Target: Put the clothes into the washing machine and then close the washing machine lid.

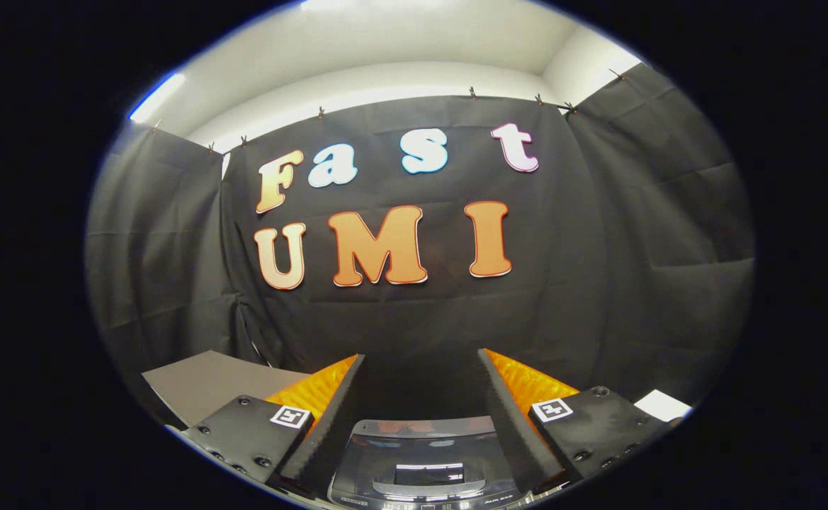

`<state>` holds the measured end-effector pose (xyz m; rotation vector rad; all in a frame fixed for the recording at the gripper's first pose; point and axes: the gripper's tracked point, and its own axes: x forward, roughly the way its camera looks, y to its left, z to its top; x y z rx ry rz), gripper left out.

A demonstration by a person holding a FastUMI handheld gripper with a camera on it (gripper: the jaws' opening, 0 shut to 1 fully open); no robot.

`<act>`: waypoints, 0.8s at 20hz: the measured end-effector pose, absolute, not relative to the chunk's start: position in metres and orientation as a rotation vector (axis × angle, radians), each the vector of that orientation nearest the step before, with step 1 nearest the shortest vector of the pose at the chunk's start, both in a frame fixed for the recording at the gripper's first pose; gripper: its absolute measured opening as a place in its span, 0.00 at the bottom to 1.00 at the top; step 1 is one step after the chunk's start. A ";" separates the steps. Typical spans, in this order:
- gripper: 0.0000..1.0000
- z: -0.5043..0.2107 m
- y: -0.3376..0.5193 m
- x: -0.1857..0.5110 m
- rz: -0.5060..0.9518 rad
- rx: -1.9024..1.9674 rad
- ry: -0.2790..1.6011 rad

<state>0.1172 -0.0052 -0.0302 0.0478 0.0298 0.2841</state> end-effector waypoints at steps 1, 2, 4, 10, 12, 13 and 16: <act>0.98 -0.023 -0.006 0.114 0.290 0.042 0.015; 0.98 -0.016 -0.009 0.111 0.293 0.033 0.000; 0.98 -0.007 -0.015 0.103 0.296 0.018 -0.020; 0.98 0.006 -0.032 0.090 0.293 0.009 -0.045; 0.98 0.006 -0.036 0.087 0.294 0.007 -0.047; 0.98 0.006 -0.038 0.086 0.295 0.005 -0.047; 0.98 0.006 -0.040 0.084 0.305 0.005 -0.047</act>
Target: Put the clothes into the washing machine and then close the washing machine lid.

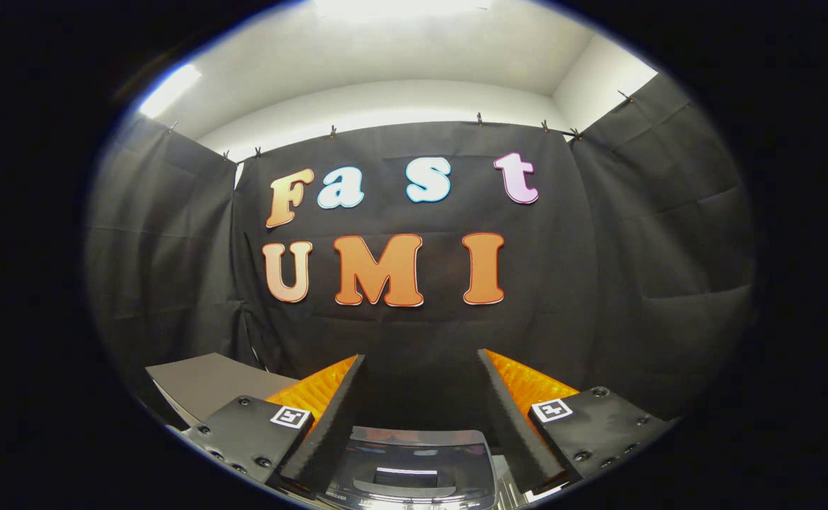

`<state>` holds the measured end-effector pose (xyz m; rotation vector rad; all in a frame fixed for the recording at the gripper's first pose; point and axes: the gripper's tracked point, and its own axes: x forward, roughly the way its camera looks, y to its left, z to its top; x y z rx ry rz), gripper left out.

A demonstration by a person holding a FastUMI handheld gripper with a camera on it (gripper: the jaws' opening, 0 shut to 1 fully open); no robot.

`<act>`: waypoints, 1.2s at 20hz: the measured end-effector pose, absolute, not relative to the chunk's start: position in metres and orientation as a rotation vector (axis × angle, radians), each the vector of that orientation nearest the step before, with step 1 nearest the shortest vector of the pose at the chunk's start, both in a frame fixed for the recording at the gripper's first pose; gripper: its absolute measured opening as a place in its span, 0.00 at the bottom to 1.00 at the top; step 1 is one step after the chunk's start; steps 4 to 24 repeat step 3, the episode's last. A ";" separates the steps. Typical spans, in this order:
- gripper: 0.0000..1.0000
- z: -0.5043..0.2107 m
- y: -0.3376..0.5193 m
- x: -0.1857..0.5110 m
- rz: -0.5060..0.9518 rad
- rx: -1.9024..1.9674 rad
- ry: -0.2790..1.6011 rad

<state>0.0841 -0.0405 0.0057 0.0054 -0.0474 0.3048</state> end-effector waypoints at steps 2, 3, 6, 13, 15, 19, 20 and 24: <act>0.98 0.005 -0.041 0.084 0.313 0.010 -0.045; 0.98 0.003 -0.042 0.084 0.314 0.011 -0.043; 0.98 0.003 -0.042 0.084 0.314 0.011 -0.043; 0.98 0.003 -0.042 0.084 0.314 0.011 -0.043; 0.98 0.003 -0.042 0.084 0.314 0.011 -0.043; 0.98 0.003 -0.042 0.084 0.314 0.011 -0.043; 0.98 0.003 -0.042 0.084 0.314 0.011 -0.043; 0.98 0.003 -0.042 0.084 0.314 0.011 -0.043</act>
